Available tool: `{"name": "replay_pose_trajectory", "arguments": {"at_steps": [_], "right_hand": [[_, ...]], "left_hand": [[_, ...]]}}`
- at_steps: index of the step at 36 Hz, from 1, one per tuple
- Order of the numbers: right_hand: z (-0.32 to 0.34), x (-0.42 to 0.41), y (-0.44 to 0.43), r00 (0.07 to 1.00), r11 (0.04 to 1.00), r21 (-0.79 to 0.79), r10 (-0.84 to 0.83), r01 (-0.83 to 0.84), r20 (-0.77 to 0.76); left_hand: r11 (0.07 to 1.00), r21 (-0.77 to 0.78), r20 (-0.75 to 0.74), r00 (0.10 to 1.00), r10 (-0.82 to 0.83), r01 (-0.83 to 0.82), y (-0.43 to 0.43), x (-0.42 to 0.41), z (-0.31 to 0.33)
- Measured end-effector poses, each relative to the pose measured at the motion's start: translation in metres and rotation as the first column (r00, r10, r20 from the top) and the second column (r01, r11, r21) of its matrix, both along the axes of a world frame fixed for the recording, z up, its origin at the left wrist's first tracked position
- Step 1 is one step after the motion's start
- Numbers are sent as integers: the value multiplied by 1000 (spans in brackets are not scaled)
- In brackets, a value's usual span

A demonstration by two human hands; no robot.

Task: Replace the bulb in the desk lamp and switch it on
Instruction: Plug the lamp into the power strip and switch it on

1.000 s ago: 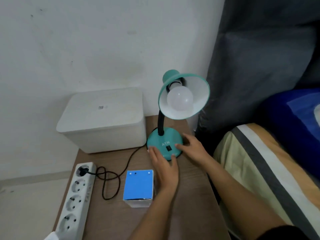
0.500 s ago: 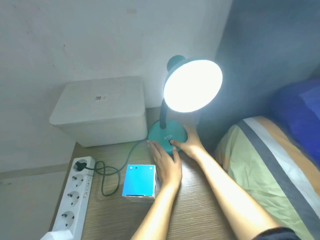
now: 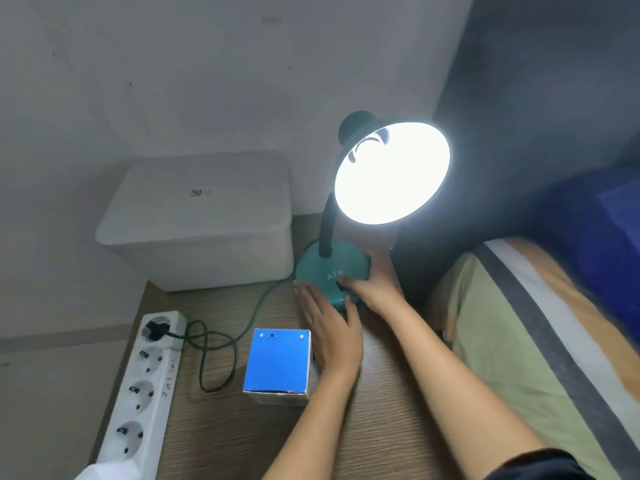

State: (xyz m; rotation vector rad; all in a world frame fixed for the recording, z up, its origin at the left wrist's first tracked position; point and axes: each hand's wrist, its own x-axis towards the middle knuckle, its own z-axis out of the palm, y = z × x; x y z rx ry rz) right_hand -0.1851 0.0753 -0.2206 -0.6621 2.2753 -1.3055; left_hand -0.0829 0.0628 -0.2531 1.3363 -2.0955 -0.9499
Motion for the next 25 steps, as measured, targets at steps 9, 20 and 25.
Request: {"name": "replay_pose_trajectory", "arguments": {"at_steps": [9,20,25], "right_hand": [[2,2,-9,999,988,155,-3,8,-34],[5,10,22,998,994,90,57,-54,-37],[4,25,53,993,979,188,96,-82,-66]], "left_hand": [[997,-69,-85,996,18,-24,-1,-2,-9],[999,16,23,999,-33,33,2,2,-1],[992,60,63,992,-113,109,21,18,7]]}}
